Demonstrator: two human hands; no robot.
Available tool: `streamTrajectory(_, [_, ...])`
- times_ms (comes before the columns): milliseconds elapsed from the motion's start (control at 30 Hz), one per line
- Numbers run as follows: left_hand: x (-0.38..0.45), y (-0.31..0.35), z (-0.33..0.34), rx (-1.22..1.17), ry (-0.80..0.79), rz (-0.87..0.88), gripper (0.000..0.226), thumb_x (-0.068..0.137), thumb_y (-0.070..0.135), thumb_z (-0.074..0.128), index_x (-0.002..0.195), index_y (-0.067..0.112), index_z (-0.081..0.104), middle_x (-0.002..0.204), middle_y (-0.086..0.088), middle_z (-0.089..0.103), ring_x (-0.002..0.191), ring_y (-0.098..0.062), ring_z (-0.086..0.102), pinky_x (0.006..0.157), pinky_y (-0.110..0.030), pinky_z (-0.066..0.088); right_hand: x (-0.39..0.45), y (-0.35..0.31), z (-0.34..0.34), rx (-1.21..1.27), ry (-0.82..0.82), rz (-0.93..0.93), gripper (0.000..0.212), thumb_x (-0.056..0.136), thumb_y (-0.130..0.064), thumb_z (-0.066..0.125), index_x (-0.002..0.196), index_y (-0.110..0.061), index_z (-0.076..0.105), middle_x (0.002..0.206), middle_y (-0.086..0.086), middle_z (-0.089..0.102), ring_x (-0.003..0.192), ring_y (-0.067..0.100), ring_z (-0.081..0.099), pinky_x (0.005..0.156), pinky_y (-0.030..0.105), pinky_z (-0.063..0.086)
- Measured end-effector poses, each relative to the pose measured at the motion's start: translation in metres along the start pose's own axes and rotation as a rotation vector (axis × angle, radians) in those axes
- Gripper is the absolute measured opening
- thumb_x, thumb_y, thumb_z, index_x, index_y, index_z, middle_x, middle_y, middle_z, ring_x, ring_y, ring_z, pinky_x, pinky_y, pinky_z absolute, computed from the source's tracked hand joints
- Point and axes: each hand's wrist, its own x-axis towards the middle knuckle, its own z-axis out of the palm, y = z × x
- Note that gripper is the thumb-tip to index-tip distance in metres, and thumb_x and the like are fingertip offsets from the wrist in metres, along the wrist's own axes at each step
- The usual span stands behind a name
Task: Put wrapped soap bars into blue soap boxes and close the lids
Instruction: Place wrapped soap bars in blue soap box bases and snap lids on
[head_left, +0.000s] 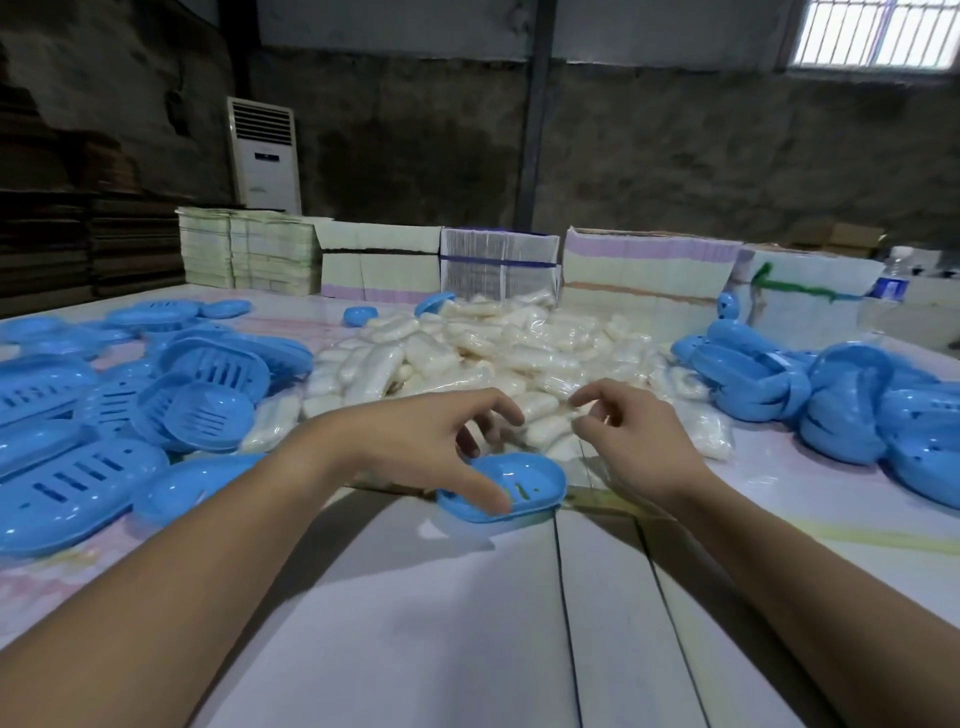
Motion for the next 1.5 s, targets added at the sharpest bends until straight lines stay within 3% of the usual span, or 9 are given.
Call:
streamTrajectory(267, [-0.001,0.010,0.008,0.033,-0.055,0.035,0.065,0.074,0.025,0.086,0.125,0.041,0.048,0.116,0.020,0.055,0.105,-0.008,0.061,0.091,-0.034,0.056,0.001,-0.013,0.010,-0.170,0.062,-0.264,0.029,0.084,-0.023,0.069,0.111,-0.032,0.065,0.089,-0.015,0.059,0.090,0.010,0.052,0.078,0.028,0.043])
streamTrajectory(400, [0.001,0.008,0.008,-0.035,-0.052,0.073,0.064,0.074,0.015,0.085,0.123,0.037,0.051,0.119,0.014,0.059,0.104,-0.002,0.060,0.088,-0.021,0.053,0.011,-0.020,0.018,-0.440,-0.082,-0.328,0.040,0.085,-0.036,0.066,0.125,-0.031,0.060,0.117,-0.011,0.059,0.111,0.014,0.045,0.090,0.033,0.044])
streamTrajectory(533, [0.001,0.006,0.007,-0.051,-0.048,0.090,0.062,0.074,0.013,0.085,0.122,0.034,0.052,0.113,0.014,0.061,0.095,0.007,0.057,0.078,-0.010,0.050,0.022,-0.029,0.027,-0.608,-0.155,-0.395,0.046,0.084,-0.033,0.062,0.131,-0.034,0.055,0.124,-0.011,0.059,0.109,0.020,0.042,0.084,0.032,0.043])
streamTrajectory(800, [0.003,0.003,0.008,-0.053,-0.013,0.099,0.057,0.072,0.017,0.086,0.114,0.034,0.052,0.111,0.010,0.064,0.102,-0.008,0.061,0.085,-0.026,0.054,0.035,-0.043,0.037,-0.839,-0.153,-0.497,0.040,0.081,-0.054,0.052,0.112,-0.028,0.059,0.105,-0.006,0.062,0.103,0.023,0.049,0.069,0.032,0.037])
streamTrajectory(967, [0.006,-0.001,0.009,-0.062,0.006,0.070,0.066,0.071,0.024,0.087,0.122,0.042,0.049,0.116,0.017,0.062,0.104,-0.001,0.062,0.083,-0.019,0.055,0.030,-0.037,0.017,-0.734,0.057,-0.440,0.040,0.093,-0.040,0.052,0.131,-0.028,0.050,0.106,-0.003,0.069,0.106,0.022,0.053,0.070,0.034,0.040])
streamTrajectory(1067, [0.009,-0.003,0.012,-0.044,0.040,0.036,0.072,0.068,0.030,0.088,0.125,0.045,0.047,0.115,0.019,0.062,0.107,0.000,0.062,0.094,-0.026,0.053,0.028,-0.037,-0.006,-0.649,0.117,-0.330,0.045,0.095,-0.039,0.049,0.138,-0.034,0.037,0.091,0.002,0.065,0.091,0.022,0.054,0.064,0.034,0.036])
streamTrajectory(1200, [0.011,0.000,0.018,0.029,0.132,0.016,0.077,0.062,0.043,0.089,0.127,0.043,0.047,0.107,0.020,0.065,0.100,-0.002,0.063,0.092,-0.029,0.054,0.019,-0.022,-0.028,-0.343,0.096,-0.111,0.031,0.089,-0.034,0.057,0.119,-0.031,0.052,0.070,-0.003,0.062,0.071,0.016,0.058,0.061,0.034,0.045])
streamTrajectory(1367, [0.015,0.005,0.025,0.046,0.175,0.017,0.081,0.064,0.048,0.089,0.130,0.043,0.044,0.109,0.019,0.062,0.099,0.001,0.059,0.081,-0.020,0.051,-0.001,0.010,-0.035,0.172,0.184,0.197,0.030,0.084,-0.028,0.068,0.112,-0.025,0.057,0.083,0.000,0.067,0.071,0.011,0.064,0.064,0.030,0.045])
streamTrajectory(1500, [0.019,0.008,0.031,0.044,0.238,0.006,0.082,0.062,0.050,0.090,0.129,0.042,0.044,0.109,0.019,0.061,0.095,0.002,0.058,0.073,-0.015,0.047,0.000,0.008,-0.041,0.227,0.245,0.167,0.033,0.080,-0.029,0.067,0.111,-0.033,0.056,0.086,0.002,0.068,0.071,0.012,0.065,0.064,0.031,0.045])
